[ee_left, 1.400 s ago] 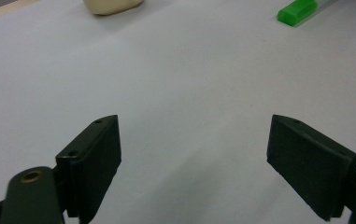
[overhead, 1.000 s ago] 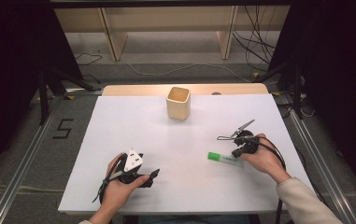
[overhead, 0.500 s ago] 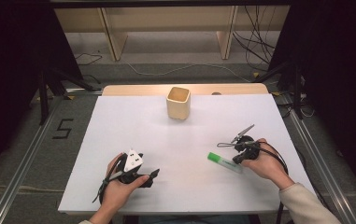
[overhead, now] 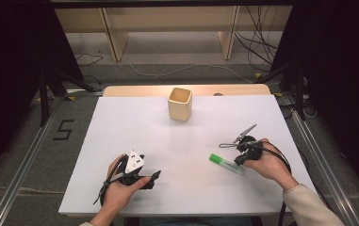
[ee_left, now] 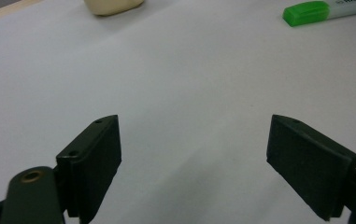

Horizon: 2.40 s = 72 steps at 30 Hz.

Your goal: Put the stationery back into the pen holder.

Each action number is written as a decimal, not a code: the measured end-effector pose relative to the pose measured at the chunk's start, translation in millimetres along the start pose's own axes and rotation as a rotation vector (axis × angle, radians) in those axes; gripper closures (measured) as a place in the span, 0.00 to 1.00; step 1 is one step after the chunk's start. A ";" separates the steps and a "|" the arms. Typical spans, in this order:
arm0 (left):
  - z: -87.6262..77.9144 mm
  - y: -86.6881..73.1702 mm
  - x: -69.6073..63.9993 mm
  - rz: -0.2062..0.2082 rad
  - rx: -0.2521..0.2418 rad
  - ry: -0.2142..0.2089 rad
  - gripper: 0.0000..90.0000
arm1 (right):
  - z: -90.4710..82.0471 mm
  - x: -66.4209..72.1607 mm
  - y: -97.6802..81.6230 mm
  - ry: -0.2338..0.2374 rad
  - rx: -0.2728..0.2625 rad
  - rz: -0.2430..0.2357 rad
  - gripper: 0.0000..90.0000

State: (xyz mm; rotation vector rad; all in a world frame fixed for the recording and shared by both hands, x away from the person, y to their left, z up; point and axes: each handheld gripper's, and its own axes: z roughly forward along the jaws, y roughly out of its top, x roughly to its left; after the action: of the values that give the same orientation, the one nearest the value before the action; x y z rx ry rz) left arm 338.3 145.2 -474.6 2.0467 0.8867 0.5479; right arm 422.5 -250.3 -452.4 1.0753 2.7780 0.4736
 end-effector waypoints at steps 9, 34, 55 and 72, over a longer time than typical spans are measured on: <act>0.2 0.3 -0.2 0.002 0.001 -0.001 0.20 | -15.4 -3.3 11.7 0.008 0.048 -0.142 0.68; 0.6 0.2 0.3 0.003 0.000 -0.003 0.20 | 5.0 15.5 49.7 0.102 0.267 -0.311 0.63; 0.7 0.3 -0.3 0.002 -0.002 -0.007 0.20 | 15.1 22.0 53.5 0.092 0.283 -0.302 0.66; 0.8 0.3 -0.7 0.003 -0.003 -0.009 0.20 | 17.5 23.2 54.0 0.089 0.285 -0.276 0.70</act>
State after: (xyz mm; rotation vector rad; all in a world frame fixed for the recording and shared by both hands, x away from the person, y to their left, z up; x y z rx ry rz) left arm 338.5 144.1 -474.9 2.0465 0.8766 0.5410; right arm 443.5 -192.7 -451.0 0.7090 3.0759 0.0967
